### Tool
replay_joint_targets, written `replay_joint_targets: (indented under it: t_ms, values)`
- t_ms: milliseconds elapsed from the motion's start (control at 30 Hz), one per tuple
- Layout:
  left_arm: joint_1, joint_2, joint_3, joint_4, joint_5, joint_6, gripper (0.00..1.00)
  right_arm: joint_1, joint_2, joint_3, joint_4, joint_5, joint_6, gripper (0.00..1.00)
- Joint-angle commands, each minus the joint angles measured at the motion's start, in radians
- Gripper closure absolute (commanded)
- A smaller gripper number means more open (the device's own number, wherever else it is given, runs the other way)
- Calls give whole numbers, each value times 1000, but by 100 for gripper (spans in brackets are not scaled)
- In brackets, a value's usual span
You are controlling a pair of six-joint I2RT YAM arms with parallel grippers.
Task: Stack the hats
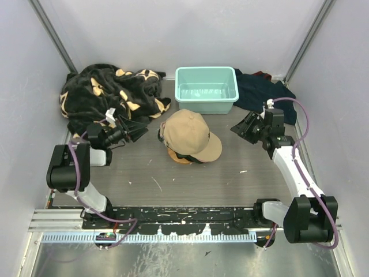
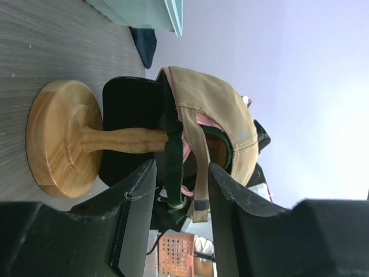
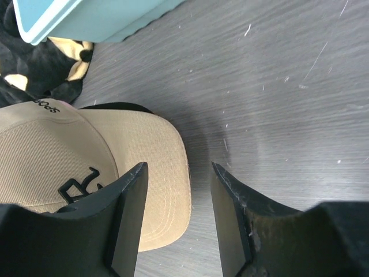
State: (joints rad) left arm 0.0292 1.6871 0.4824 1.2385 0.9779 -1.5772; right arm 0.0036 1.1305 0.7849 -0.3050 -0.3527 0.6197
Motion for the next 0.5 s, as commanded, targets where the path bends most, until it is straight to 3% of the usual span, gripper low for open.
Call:
replay_joint_targets:
  t_ms: [0,100,200,267,333,367,400,467]
  values:
    - [30,-193,92,-465,4,336,50,-4,13,111,-29,71,-130,47]
    - [31,-376,237,-1016,-121,726,42,-4,38,179,-69,131,-214,44]
    - [36,-469,342,-1292,-245,911,31,-4,71,252,-100,179,-305,37]
    - [48,-461,391,-1384,-262,978,3,-4,91,289,-110,197,-339,32]
    - [74,-466,398,-1408,-277,1002,2,-2,107,314,-120,205,-350,20]
    - [92,-464,404,-1420,-283,1013,2,3,110,320,-125,220,-351,5]
    - [111,-461,411,-1428,-296,1027,2,11,111,324,-133,244,-351,1]
    - [144,-449,439,-1464,-333,1076,2,39,112,331,-160,352,-351,0]
